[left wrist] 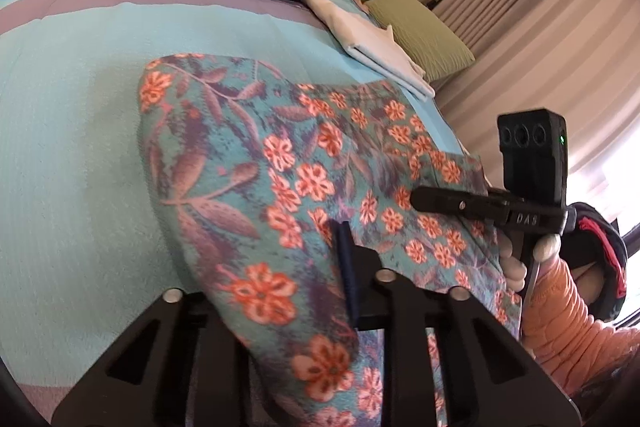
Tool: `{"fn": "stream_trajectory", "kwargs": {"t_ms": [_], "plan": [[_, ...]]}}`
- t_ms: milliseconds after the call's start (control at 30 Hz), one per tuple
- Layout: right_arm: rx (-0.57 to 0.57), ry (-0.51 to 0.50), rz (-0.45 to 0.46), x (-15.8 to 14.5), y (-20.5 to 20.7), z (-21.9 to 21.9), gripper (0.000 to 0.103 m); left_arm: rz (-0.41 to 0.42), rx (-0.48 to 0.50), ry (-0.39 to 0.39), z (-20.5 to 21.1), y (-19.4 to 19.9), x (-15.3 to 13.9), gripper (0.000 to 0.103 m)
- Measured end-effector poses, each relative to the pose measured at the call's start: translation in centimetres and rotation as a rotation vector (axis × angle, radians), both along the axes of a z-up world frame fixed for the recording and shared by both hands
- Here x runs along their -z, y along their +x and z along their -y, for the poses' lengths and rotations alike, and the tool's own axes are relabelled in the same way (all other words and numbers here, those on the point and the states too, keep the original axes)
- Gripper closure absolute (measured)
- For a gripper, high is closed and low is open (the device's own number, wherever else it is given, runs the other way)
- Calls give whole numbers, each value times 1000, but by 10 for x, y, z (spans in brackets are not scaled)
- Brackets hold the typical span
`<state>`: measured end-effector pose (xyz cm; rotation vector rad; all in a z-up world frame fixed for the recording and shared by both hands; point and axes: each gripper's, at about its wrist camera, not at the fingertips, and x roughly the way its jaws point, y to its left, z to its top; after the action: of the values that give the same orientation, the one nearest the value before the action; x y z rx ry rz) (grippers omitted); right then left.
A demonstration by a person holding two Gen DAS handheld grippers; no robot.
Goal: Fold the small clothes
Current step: 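Grasp the folded shirt's end with both tools, then lift the folded shirt with both tools and carry it toward the white cloth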
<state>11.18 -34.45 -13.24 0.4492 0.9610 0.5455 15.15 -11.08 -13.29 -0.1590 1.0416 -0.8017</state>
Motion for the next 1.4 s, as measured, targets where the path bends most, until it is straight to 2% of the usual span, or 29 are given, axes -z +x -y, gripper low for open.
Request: {"fn": "stream_trajectory", "kwargs": {"t_ms": [233,367,700,967,1133,1400], "plan": [[74,-81,79,-28,-22,-8,88,131,0,57,6,-22,-32,88],[113,-98,185,-61,-49,-9,89,219,8,69,9,-42,-60,90],[201,-172,418,-132,-126,-8,90,386,33,42,21,-90,-126,92],[281,-199,579,-193,-155,19,90,566,71,30,56,-116,-192,93],[326,-260,648,-232,-143,45,90,673,100,38,90,-114,-231,93],[403,-313,677,-277,-77,97,90,727,116,65,156,-43,-284,92]]}}
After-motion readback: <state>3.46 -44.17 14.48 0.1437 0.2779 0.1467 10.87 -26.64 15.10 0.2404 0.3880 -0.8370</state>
